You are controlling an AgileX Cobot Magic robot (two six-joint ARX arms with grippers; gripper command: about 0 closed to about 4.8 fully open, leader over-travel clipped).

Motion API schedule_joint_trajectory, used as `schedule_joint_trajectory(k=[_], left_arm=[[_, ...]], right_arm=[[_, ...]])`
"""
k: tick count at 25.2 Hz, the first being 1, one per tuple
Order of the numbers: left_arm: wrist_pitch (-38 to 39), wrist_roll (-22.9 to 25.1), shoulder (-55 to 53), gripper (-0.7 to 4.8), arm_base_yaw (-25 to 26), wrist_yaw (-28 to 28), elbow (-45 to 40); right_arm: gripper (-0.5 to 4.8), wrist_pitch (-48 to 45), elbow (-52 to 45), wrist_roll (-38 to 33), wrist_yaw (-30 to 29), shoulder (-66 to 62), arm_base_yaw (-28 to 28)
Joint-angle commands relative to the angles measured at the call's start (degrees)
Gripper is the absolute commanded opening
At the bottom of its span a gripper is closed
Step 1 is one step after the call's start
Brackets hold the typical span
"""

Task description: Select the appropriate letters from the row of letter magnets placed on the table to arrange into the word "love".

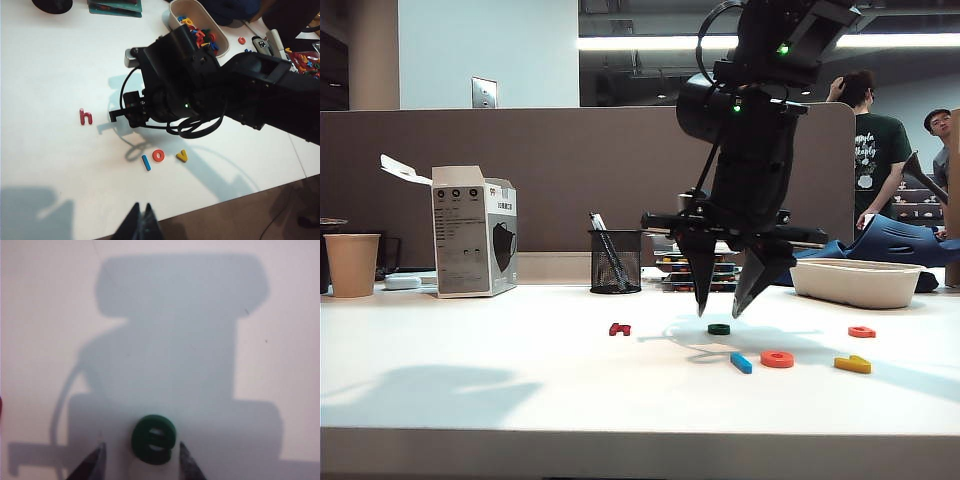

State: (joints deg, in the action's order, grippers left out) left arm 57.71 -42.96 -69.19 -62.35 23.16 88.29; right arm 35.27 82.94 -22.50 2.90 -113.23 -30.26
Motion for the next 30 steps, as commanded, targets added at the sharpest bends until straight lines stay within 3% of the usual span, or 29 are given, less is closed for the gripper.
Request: schedule_joint_trajectory(k=[1, 20, 30], left_arm=[[-0.39, 0.07, 0.11, -0.05, -0.04, 0.11, 0.13], [-0.39, 0.07, 0.11, -0.05, -0.04, 0.13, 0.13], [-0.39, 0.07, 0.11, -0.05, -0.04, 0.13, 0.13]], right_arm=[[1.82, -0.83, 0.22, -0.28, -0.02, -0.48, -0.07], [1.80, -0.74, 0.22, -0.28, -0.07, -3.63, -0.09], [1.80, 3.98, 0.22, -0.26, -0.04, -3.93, -0.09]])
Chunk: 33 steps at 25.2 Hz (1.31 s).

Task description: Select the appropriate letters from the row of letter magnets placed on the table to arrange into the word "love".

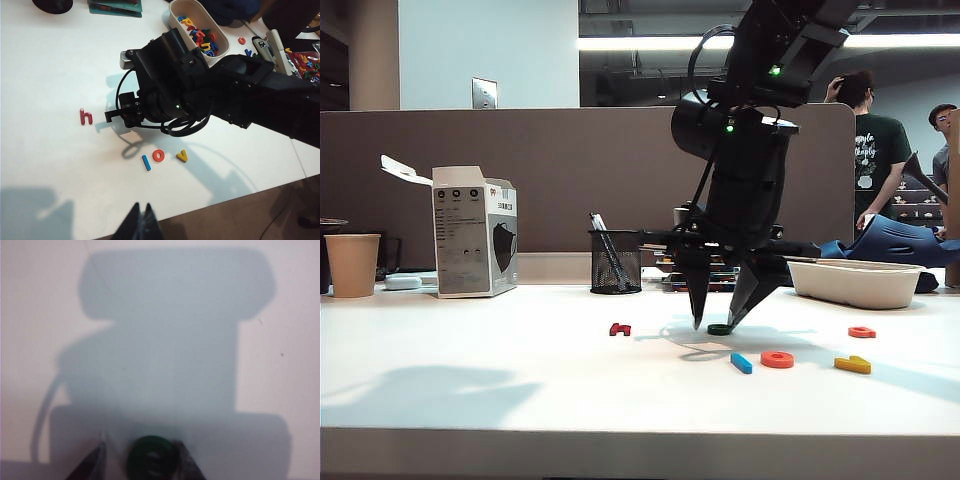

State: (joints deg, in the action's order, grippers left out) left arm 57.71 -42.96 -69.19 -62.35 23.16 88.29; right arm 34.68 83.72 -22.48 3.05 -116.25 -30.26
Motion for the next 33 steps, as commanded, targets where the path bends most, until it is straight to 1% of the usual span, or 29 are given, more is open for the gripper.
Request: schedule_joint_trajectory(k=[1, 5, 7, 10, 12, 14, 18, 21, 33], left_arm=[[-0.39, 0.07, 0.11, -0.05, -0.04, 0.13, 0.13], [-0.39, 0.07, 0.11, -0.05, -0.04, 0.13, 0.13], [-0.39, 0.07, 0.11, -0.05, -0.04, 0.13, 0.13], [-0.39, 0.07, 0.11, -0.05, -0.04, 0.13, 0.13], [-0.39, 0.07, 0.11, -0.05, -0.04, 0.13, 0.13], [-0.39, 0.07, 0.11, -0.05, -0.04, 0.13, 0.13], [-0.39, 0.07, 0.11, -0.05, -0.04, 0.13, 0.13], [-0.39, 0.07, 0.11, -0.05, -0.04, 0.13, 0.13], [-0.39, 0.07, 0.11, -0.05, -0.04, 0.13, 0.13]], right_arm=[[1.80, 4.68, -0.57, -0.28, -0.20, -0.92, -0.09], [1.80, 4.70, -0.57, -0.31, -0.20, -0.92, -0.09], [1.66, 4.79, -0.57, -0.28, -0.22, -0.92, -0.09], [1.64, 5.05, -0.57, -0.31, -0.24, -0.92, -0.11], [1.33, 5.38, -0.57, -0.28, -0.22, -0.92, -0.11], [1.25, 5.44, -0.57, -0.28, -0.22, -0.92, -0.11], [1.25, 5.42, -0.57, -0.28, -0.22, -0.92, -0.11], [1.03, 5.40, -0.57, -0.28, -0.22, -0.92, -0.11], [1.04, 6.23, -0.57, -0.22, -0.17, -0.92, -0.11]])
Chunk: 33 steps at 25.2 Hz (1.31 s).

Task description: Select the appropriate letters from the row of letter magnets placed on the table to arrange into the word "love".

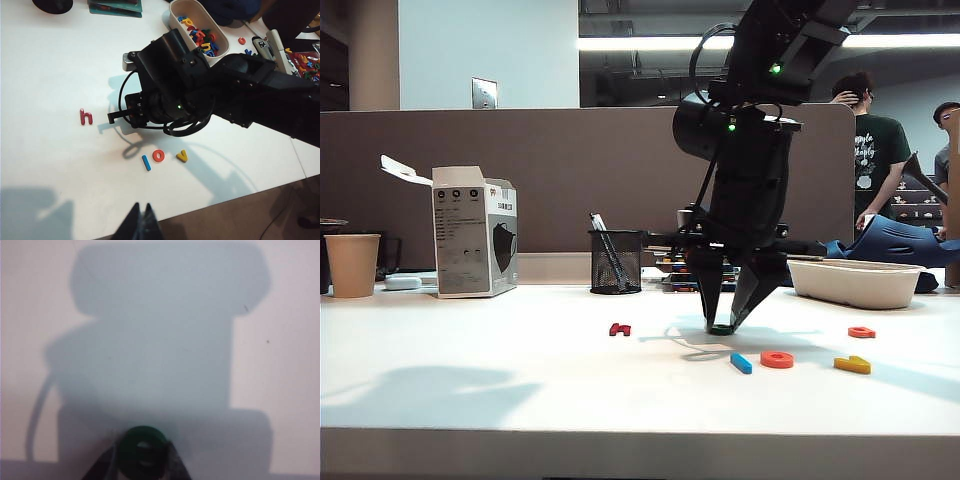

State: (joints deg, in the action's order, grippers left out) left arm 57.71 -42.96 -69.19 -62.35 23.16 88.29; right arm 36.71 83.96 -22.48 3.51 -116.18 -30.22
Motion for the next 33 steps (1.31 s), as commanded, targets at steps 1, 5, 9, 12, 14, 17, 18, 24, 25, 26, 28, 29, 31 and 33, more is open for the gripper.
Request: schedule_joint_trajectory(k=[1, 5, 9, 12, 14, 17, 18, 24, 25, 26, 28, 29, 31, 33], left_arm=[[-0.39, 0.07, 0.11, -0.05, -0.04, 0.13, 0.13], [-0.39, 0.07, 0.11, -0.05, -0.04, 0.13, 0.13], [-0.39, 0.07, 0.11, -0.05, -0.04, 0.13, 0.13], [-0.39, 0.07, 0.11, -0.05, -0.04, 0.13, 0.13], [-0.39, 0.07, 0.11, -0.05, -0.04, 0.13, 0.13], [-0.37, 0.07, 0.11, -0.05, -0.04, 0.13, 0.13], [-0.39, 0.07, 0.11, -0.05, -0.04, 0.13, 0.13], [-0.39, 0.07, 0.11, -0.05, -0.04, 0.13, 0.13], [-0.39, 0.07, 0.11, -0.05, -0.04, 0.13, 0.13], [-0.39, 0.07, 0.11, -0.05, -0.04, 0.11, 0.13], [-0.39, 0.07, 0.11, -0.05, -0.04, 0.13, 0.13], [-0.37, 0.07, 0.11, -0.05, -0.04, 0.13, 0.13], [-0.39, 0.07, 0.11, -0.05, -0.04, 0.13, 0.13], [-0.39, 0.07, 0.11, -0.05, -0.04, 0.13, 0.13]], right_arm=[[1.04, 4.17, -0.81, -0.22, -0.68, -0.98, -0.15], [1.04, 4.11, -0.81, -0.22, -0.66, -0.79, -0.13], [1.04, 3.74, -0.81, -0.20, -0.63, -0.46, -0.11], [1.04, 3.41, -0.81, -0.20, -0.59, 0.50, -0.11], [1.04, 3.10, -0.81, -0.17, -0.59, 1.36, -0.11], [1.04, 2.64, -0.81, 0.02, -0.50, 2.64, -0.09], [1.04, 2.67, -0.81, 0.02, -0.35, 3.15, -0.09], [1.04, 3.04, -0.81, 0.44, 3.08, 6.49, 0.04], [1.04, 3.67, -0.81, 0.44, 3.04, 7.17, 0.24], [1.04, 5.05, -0.83, 0.63, 3.48, 8.09, 0.37], [1.04, 6.67, -0.85, 1.97, 4.50, 9.16, 0.83], [1.04, 7.56, -0.96, 2.54, 5.97, 9.77, 0.90], [1.04, 8.98, -0.96, 3.63, 7.61, 10.78, 1.27], [1.04, 9.99, -1.14, 4.76, 9.29, 12.07, 1.49]])
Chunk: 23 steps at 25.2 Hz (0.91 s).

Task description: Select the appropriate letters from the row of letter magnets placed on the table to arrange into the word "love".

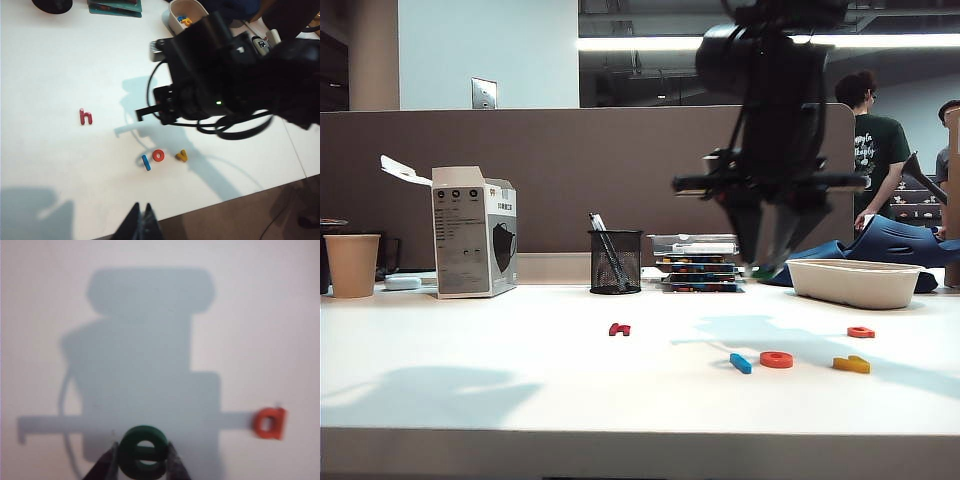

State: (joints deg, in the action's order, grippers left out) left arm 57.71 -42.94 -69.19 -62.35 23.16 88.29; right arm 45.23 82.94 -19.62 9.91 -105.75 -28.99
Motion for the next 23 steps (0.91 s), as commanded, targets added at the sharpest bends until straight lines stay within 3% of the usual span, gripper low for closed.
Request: schedule_joint_trajectory(k=[1, 13, 23], left_arm=[[-0.39, 0.04, 0.11, -0.05, -0.04, 0.13, 0.13], [-0.31, 0.04, 0.11, -0.05, -0.04, 0.13, 0.13], [-0.39, 0.04, 0.11, -0.05, -0.04, 0.09, 0.13]], right_arm=[[1.04, 1.60, -0.48, 2.08, 3.41, 2.40, 0.33], [1.04, -5.18, -19.37, 2.32, 2.97, 18.21, 4.15], [1.04, -12.92, -32.06, 2.97, -5.11, 23.85, 7.96]])
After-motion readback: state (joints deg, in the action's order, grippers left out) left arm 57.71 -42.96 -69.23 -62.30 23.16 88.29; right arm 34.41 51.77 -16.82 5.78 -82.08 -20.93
